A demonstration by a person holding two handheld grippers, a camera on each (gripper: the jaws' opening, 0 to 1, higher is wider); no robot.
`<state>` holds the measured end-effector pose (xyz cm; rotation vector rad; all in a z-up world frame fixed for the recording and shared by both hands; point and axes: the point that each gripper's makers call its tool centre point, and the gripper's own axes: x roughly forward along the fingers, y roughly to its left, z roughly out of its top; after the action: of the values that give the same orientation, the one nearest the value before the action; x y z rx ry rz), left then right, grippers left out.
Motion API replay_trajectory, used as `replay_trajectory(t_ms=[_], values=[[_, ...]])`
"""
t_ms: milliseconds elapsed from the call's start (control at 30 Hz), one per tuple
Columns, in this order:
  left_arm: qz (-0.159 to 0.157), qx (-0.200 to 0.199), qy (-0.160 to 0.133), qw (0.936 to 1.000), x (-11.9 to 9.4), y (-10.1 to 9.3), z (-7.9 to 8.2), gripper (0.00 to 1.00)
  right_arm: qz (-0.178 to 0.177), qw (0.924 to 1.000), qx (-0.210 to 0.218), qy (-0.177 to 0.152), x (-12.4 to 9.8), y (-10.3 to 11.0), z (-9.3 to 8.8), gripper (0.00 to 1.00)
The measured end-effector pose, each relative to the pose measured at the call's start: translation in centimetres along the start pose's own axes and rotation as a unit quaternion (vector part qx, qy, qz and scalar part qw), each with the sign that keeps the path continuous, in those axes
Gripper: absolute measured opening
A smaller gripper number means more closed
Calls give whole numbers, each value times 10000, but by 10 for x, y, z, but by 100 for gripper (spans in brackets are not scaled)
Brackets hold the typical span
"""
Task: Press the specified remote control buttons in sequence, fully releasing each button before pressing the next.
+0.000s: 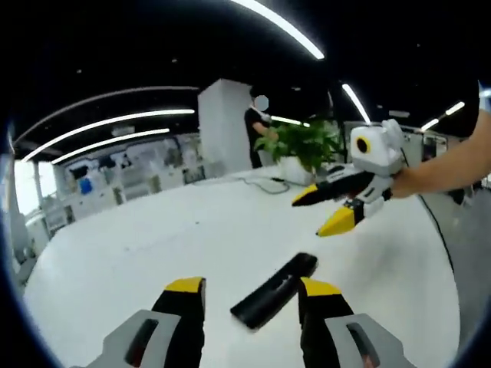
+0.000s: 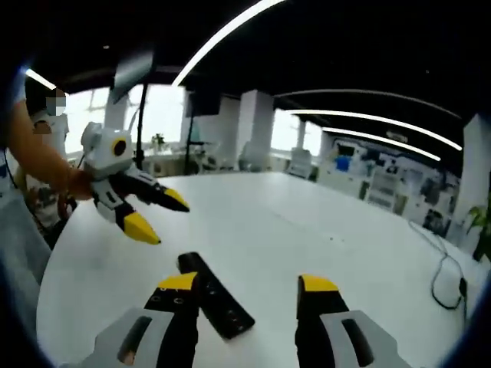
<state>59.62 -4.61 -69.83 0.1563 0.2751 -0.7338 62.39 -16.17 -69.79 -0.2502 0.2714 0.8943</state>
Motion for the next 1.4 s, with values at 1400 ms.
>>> replay_trajectory(t_ms=[1400], values=[[1480, -916, -151, 9846, -150, -38, 17, 52, -1283, 9892, 592, -382, -147, 43, 27, 42]])
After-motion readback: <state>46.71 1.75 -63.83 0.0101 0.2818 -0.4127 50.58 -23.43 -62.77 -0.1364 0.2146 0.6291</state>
